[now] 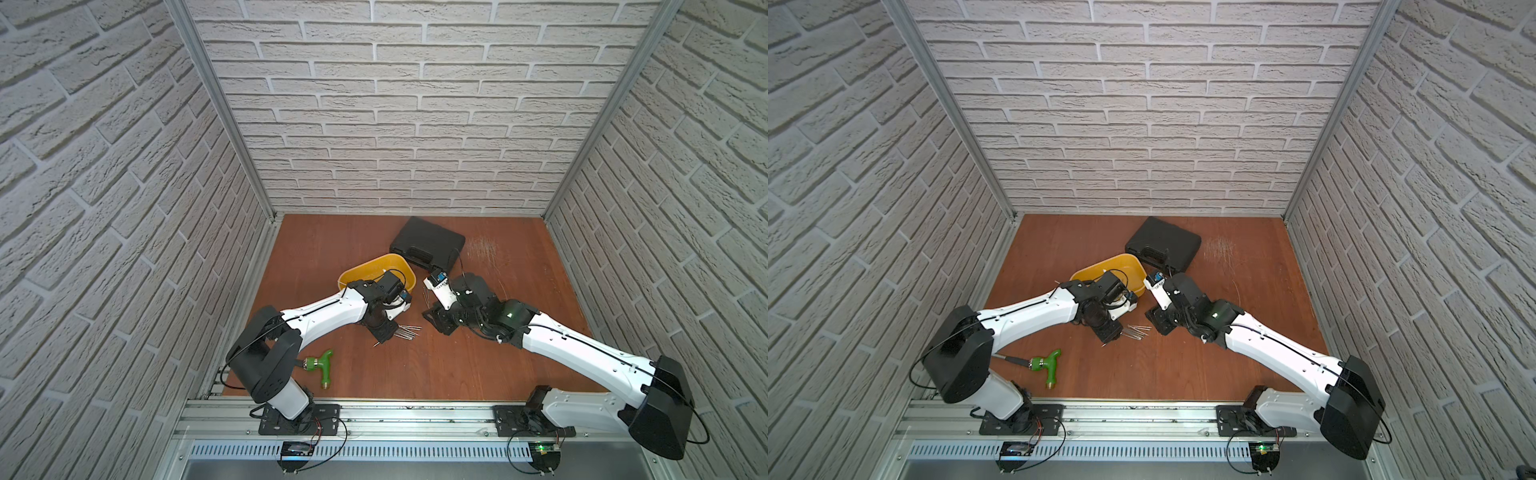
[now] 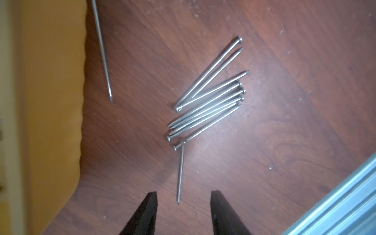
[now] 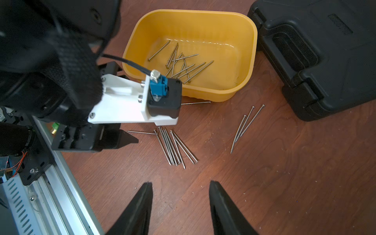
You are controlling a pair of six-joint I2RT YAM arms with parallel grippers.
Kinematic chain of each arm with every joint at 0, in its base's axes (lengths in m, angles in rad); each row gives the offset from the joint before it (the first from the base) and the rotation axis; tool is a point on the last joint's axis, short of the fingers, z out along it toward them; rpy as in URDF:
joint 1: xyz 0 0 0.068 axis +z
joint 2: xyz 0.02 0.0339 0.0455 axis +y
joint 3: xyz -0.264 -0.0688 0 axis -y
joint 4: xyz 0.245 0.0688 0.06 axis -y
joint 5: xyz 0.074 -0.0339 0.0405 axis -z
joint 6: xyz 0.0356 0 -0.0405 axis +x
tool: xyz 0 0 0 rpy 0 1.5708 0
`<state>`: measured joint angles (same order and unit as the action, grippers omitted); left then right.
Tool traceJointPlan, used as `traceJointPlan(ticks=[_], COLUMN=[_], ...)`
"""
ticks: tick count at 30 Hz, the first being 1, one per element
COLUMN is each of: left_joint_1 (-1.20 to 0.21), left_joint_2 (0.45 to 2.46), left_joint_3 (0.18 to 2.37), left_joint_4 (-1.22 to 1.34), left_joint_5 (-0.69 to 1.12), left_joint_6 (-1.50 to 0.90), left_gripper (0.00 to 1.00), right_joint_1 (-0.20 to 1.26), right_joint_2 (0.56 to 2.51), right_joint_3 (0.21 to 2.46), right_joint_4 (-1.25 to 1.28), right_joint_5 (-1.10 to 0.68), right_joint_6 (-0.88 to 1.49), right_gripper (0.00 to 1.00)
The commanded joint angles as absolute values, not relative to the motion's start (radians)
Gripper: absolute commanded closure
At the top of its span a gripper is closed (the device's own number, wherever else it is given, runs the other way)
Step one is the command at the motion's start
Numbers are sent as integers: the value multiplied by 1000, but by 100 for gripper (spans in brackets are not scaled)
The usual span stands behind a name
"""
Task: Put the nails on the desktop into the storage box
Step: Pick up the nail from the center of the board.
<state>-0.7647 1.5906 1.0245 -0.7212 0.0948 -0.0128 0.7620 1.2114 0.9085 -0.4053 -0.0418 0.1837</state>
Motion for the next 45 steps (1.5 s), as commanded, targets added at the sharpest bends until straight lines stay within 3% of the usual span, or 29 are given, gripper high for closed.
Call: traceJointPlan(ticks=[1, 9, 16, 24, 38, 45], left_joint_1=[-770, -771, -769, -790, -824, -830], left_joint_2=[1610, 1624, 1643, 1633, 1781, 1822], left_joint_3=[1012, 1026, 1019, 996, 1089, 1118], left_joint_4=[-696, -720, -709, -660, -659, -712], left_joint_5=[98, 95, 59, 2, 3, 11], left_joint_6=[16, 39, 49, 64, 8, -13], left_gripper=[52, 53, 61, 61, 60, 65], right_joint_1=[763, 758, 757, 756, 748, 706], right_joint_2=[1180, 1169, 1144, 1163, 1199, 1190], right_joint_3=[890, 908, 911, 916, 996, 959], right_joint_4=[-364, -359, -356, -331, -400, -364], right_joint_5=[-46, -35, -38, -17, -20, -47], right_joint_6=[195, 184, 202, 226, 171, 170], right_gripper=[50, 50, 50, 51, 51, 50])
